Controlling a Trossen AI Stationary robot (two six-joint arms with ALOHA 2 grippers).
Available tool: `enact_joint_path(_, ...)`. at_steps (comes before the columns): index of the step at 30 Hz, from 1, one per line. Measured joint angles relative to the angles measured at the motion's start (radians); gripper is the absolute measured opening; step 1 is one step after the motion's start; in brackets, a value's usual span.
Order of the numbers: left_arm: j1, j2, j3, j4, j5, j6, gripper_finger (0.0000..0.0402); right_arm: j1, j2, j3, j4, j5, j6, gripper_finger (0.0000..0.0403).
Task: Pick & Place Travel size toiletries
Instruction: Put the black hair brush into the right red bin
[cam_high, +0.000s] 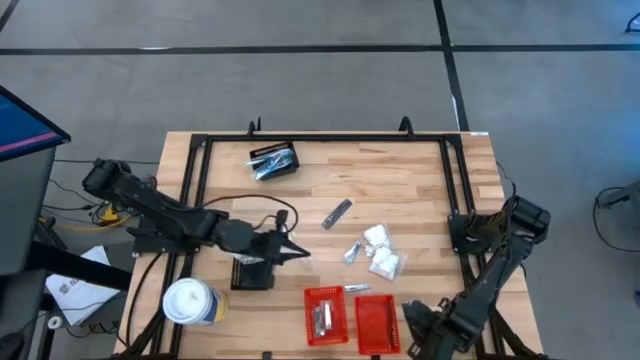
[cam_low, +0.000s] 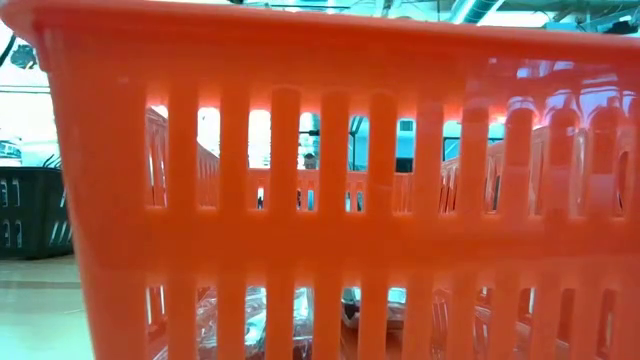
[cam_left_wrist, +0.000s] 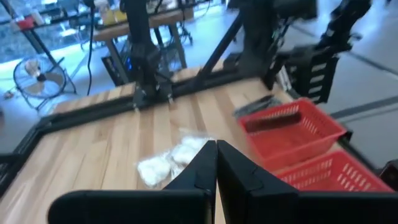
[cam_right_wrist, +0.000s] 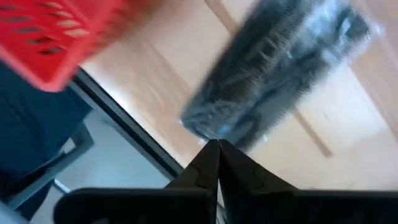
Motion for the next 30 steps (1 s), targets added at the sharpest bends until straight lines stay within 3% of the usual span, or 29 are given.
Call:
enact_joint_path(4,-0.027,-0.053,-0.009,0.007,0.002,0.011,0.0001,-0.032,0.0,0.012,-0.005,-0.07,0.012,0.0026)
enact_joint_path(19,-0.092,-0.06,-0.009,0.01,0.003,0.035,0.0001,-0.043,0.003,0.01,-0.071,-0.024,0.277,0.0218)
enact_joint_path(24,-0.093,-0.06,-0.009,0.017,0.006,0.035,0.0001,-0.044,0.003,0.009,-0.1,-0.019,0.295,0.023)
enact_joint_path(30,-0.093,-0.06,-0.009,0.018,0.005,0.035,0.0001,-0.046,0.05,0.009,-0.07,0.007,0.289,0.0212)
